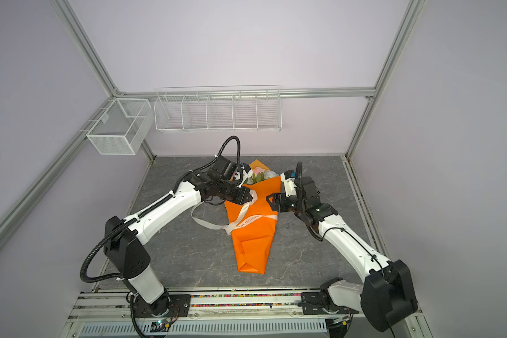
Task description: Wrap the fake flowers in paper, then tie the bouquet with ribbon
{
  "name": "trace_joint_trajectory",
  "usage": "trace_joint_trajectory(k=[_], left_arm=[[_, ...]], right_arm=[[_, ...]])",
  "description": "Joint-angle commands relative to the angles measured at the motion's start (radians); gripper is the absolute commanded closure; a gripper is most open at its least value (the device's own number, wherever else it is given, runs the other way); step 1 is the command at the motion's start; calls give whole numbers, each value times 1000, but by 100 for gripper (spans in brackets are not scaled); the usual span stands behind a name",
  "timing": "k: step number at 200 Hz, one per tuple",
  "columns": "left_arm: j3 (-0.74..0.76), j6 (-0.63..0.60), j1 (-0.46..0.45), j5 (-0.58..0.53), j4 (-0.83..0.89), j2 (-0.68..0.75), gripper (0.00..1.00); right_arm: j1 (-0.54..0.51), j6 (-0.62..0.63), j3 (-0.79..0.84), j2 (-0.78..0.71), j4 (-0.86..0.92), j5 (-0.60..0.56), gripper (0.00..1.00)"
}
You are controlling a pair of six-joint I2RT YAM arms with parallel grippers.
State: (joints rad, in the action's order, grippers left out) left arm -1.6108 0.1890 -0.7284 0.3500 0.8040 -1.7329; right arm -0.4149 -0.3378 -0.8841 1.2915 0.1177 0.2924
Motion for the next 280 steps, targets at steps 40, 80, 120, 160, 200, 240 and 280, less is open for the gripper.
trace_joint_trajectory(k=[40, 80, 120, 160, 200, 240, 280], left_arm=[[-11, -92, 3, 53, 73, 21, 100], [-11, -95, 3, 44, 80, 22, 100], [7, -81, 3, -16, 66, 34, 100], [62, -22, 12, -176, 32, 27, 100], [14, 46, 46, -249, 61, -101, 100], [-57, 77, 52, -314, 93, -182, 78], [0, 78, 44, -291, 46, -107, 55]], right_arm=[[-35, 360, 49, 211, -412, 183, 28], [-48, 450, 66, 299, -589, 172, 28], [-44, 417, 43, 340, -595, 199, 74], [-43, 349, 45, 287, -418, 50, 93], [-49, 330, 14, 296, -223, -131, 93], [-48, 273, -96, 353, -65, -149, 93], [-42, 210, -156, 366, -1, -151, 93]])
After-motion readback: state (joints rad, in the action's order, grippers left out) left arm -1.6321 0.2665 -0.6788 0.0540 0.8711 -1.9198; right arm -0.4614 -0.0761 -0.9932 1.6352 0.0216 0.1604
